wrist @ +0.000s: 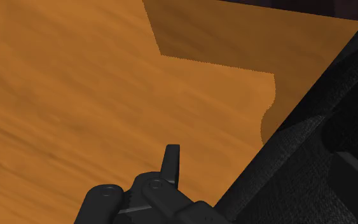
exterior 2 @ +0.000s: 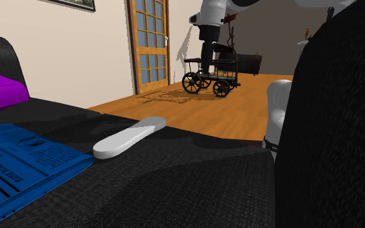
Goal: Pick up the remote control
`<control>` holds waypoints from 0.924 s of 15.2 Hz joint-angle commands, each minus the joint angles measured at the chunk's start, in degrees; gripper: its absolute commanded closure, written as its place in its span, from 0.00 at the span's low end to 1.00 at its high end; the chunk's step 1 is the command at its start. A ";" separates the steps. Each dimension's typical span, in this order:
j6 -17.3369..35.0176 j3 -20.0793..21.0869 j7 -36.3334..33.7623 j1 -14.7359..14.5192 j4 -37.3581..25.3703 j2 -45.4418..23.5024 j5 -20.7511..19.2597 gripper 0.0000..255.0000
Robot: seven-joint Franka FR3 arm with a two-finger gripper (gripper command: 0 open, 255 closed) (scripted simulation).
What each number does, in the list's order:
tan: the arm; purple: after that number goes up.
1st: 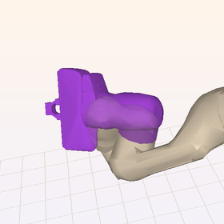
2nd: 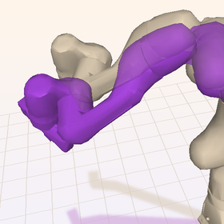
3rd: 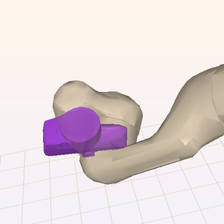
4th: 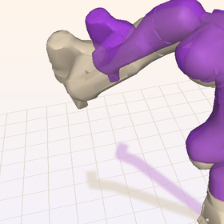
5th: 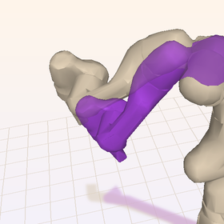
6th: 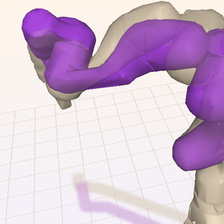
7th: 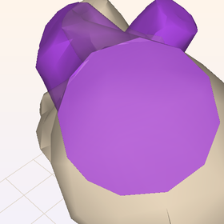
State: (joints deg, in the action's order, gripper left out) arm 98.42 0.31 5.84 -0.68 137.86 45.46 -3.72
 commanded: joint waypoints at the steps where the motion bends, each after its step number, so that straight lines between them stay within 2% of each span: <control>1: 0.00 0.00 0.00 0.00 0.00 0.00 0.00 0.00; 7: 5.05 1.55 5.79 -4.72 -5.90 -11.80 1.23 0.00; 14: 8.54 4.12 12.47 -9.54 -14.01 -24.45 2.34 0.00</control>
State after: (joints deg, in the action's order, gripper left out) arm 106.77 3.94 17.37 -9.47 125.19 22.69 -1.57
